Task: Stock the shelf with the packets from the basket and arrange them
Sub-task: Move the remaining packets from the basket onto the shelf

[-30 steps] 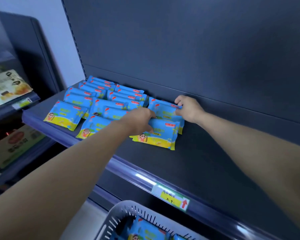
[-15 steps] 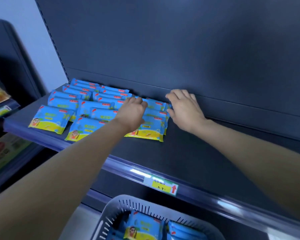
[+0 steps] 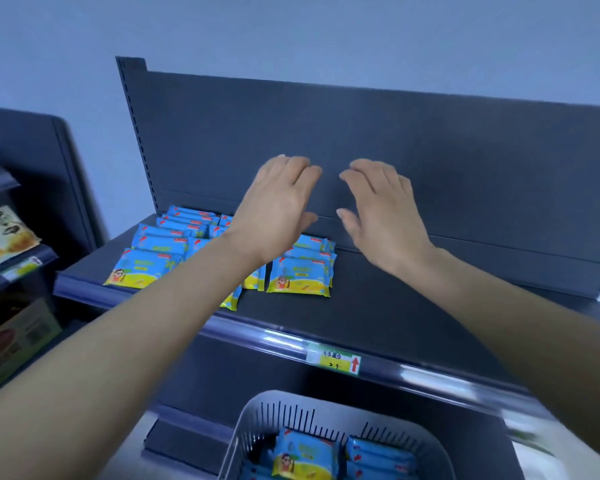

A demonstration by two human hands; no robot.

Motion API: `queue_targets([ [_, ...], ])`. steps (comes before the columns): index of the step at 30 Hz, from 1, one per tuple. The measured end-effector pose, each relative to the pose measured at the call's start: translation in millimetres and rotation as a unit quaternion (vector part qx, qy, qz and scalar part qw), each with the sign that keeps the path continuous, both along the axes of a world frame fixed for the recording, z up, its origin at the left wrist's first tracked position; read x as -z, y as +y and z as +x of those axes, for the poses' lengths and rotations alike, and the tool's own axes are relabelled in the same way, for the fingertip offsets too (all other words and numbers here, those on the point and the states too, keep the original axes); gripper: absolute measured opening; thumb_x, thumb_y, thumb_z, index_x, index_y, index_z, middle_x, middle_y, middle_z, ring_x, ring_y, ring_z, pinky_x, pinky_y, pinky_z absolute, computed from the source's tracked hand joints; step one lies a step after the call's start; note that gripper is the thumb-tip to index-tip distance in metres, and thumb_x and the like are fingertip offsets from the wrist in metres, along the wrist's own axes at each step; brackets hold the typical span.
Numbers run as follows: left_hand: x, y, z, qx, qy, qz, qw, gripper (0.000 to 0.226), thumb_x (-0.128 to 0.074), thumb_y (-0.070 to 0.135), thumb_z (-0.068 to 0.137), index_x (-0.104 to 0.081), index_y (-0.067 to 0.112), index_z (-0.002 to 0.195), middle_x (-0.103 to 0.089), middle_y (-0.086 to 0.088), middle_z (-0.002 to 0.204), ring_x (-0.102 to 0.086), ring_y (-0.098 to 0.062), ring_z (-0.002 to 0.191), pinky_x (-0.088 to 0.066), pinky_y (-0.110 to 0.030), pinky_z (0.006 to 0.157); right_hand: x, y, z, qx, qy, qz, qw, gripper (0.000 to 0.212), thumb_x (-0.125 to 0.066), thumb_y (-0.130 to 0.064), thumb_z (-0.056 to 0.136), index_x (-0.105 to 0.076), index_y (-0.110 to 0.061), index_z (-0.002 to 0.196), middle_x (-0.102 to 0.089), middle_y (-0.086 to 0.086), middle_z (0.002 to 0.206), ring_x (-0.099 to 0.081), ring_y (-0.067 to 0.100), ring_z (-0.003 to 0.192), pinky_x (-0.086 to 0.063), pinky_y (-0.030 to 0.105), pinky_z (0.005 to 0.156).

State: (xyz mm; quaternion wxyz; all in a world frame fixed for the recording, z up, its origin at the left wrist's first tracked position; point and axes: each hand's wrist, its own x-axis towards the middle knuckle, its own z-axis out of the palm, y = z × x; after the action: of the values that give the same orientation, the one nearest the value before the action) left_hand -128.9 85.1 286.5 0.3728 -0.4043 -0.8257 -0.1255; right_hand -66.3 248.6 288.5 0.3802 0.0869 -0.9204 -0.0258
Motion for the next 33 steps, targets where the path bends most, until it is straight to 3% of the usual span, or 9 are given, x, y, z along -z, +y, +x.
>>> queue_targets([
  [5, -15.7, -22.3, 43.3, 0.047, 0.057, 0.047, 0.996, 0.063, -0.074, 0.016, 0.068, -0.049, -0.003, 0.123, -0.053, -0.021, 0.12, -0.048, -0.035, 0.111, -0.021, -0.037, 0.107, -7.3, -23.1, 43.5, -0.019, 0.077, -0.022, 0.997, 0.045, -0.063, -0.018, 0.074, -0.057, -0.001, 0.115, -0.054, 0.017, 0.126, -0.047, 0.035, 0.116, -0.042, 0.047, 0.089],
  [9, -0.7, -32.1, 73.3, 0.075, 0.041, 0.065, 0.994, 0.06, -0.068, 0.02, 0.072, -0.049, -0.003, 0.124, -0.053, -0.022, 0.122, -0.037, -0.026, 0.114, -0.022, -0.037, 0.106, 10.9, -33.2, 71.9, -0.019, 0.078, -0.021, 0.997, 0.046, -0.064, -0.016, 0.075, -0.057, -0.001, 0.117, -0.053, 0.018, 0.128, -0.047, 0.036, 0.117, -0.041, 0.047, 0.089],
  [14, 67.1, -36.0, 102.2, 0.09, -0.08, 0.074, 0.99, 0.06, -0.07, 0.019, 0.072, -0.049, -0.002, 0.124, -0.051, -0.022, 0.124, -0.04, -0.03, 0.116, -0.027, -0.035, 0.102, 64.4, -35.7, 107.5, 0.001, 0.016, -0.059, 0.998, 0.047, -0.064, -0.015, 0.074, -0.057, 0.0, 0.117, -0.053, 0.019, 0.128, -0.051, 0.04, 0.116, -0.041, 0.048, 0.091],
  [20, 194.0, -34.9, 127.7, 0.087, -0.241, -0.036, 0.966, 0.061, -0.078, 0.018, 0.069, -0.053, -0.003, 0.12, -0.054, -0.022, 0.119, -0.051, -0.039, 0.112, -0.03, -0.037, 0.097, 186.2, -31.2, 150.1, 0.033, -0.157, -0.065, 0.985, 0.047, -0.069, -0.015, 0.071, -0.058, -0.003, 0.115, -0.055, 0.017, 0.124, -0.053, 0.037, 0.113, -0.043, 0.044, 0.088],
  [23, 249.8, -40.8, 132.5, 0.048, -0.349, -0.122, 0.928, 0.061, -0.074, 0.024, 0.076, -0.049, 0.004, 0.128, -0.05, -0.016, 0.128, -0.043, -0.034, 0.121, -0.023, -0.035, 0.104, 237.4, -26.7, 168.2, 0.017, -0.328, -0.075, 0.942, 0.048, -0.064, -0.019, 0.084, -0.051, -0.006, 0.128, -0.046, 0.013, 0.136, -0.041, 0.034, 0.127, -0.035, 0.045, 0.101],
  [26, 294.9, -47.8, 137.8, 0.04, -0.414, -0.212, 0.884, 0.057, -0.074, 0.028, 0.075, -0.053, 0.007, 0.124, -0.053, -0.015, 0.122, -0.047, -0.033, 0.116, -0.028, -0.034, 0.098, 279.4, -21.9, 180.3, 0.002, -0.483, -0.048, 0.874, 0.049, -0.059, -0.029, 0.089, -0.046, -0.015, 0.134, -0.04, 0.007, 0.142, -0.031, 0.027, 0.132, -0.031, 0.043, 0.106],
  [33, 349.0, -56.4, 154.0, 0.018, -0.452, -0.369, 0.811, 0.063, -0.073, 0.042, 0.075, -0.05, 0.017, 0.129, -0.053, -0.005, 0.129, -0.048, -0.026, 0.117, -0.035, -0.033, 0.099, 334.5, -14.4, 199.6, 0.064, -0.67, 0.019, 0.74, 0.053, -0.058, -0.038, 0.089, -0.044, -0.02, 0.137, -0.044, 0.01, 0.137, -0.037, 0.031, 0.124, -0.039, 0.045, 0.1],
])
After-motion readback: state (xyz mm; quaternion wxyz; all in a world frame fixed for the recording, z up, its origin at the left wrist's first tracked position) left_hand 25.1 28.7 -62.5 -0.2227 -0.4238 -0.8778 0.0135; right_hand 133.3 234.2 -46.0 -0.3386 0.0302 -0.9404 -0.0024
